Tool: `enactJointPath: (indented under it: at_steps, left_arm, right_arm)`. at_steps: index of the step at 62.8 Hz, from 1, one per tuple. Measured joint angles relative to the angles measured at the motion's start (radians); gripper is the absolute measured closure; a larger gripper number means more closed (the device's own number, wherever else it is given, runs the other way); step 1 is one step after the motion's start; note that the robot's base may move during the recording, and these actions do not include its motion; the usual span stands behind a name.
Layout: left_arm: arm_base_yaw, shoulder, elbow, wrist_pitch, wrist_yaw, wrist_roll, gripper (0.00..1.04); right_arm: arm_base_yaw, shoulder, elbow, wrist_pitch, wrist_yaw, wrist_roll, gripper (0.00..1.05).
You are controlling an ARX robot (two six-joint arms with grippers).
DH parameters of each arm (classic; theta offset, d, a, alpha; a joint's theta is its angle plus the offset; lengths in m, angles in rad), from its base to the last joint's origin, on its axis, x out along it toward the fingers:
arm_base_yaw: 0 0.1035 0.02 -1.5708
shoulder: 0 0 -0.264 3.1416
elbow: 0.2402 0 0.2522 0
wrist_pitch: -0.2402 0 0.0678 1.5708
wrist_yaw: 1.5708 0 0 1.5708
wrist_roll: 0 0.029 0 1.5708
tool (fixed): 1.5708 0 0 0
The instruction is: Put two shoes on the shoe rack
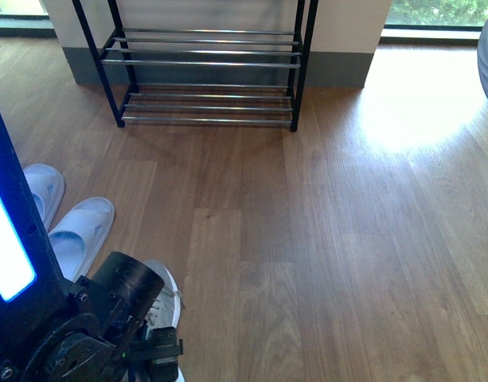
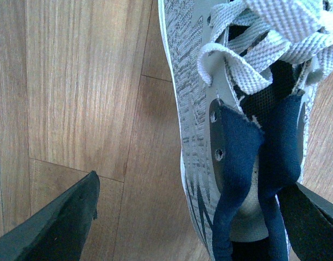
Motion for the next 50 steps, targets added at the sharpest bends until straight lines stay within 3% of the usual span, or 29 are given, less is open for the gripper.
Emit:
enactJointPath:
  at_steps: [30,50]
  left_arm:
    - [-0.002,0.111,0.153,-0.114,-0.034,0.045,0.09]
    - [0.0,0.113,0.108,0.093,-0.031,0.042,0.09]
  right_arm:
    - [0.0,0.0,0.0,0.0,0.0,0.0,1.03]
    - [0.0,0.0,0.0,0.0,0.0,0.0,1.03]
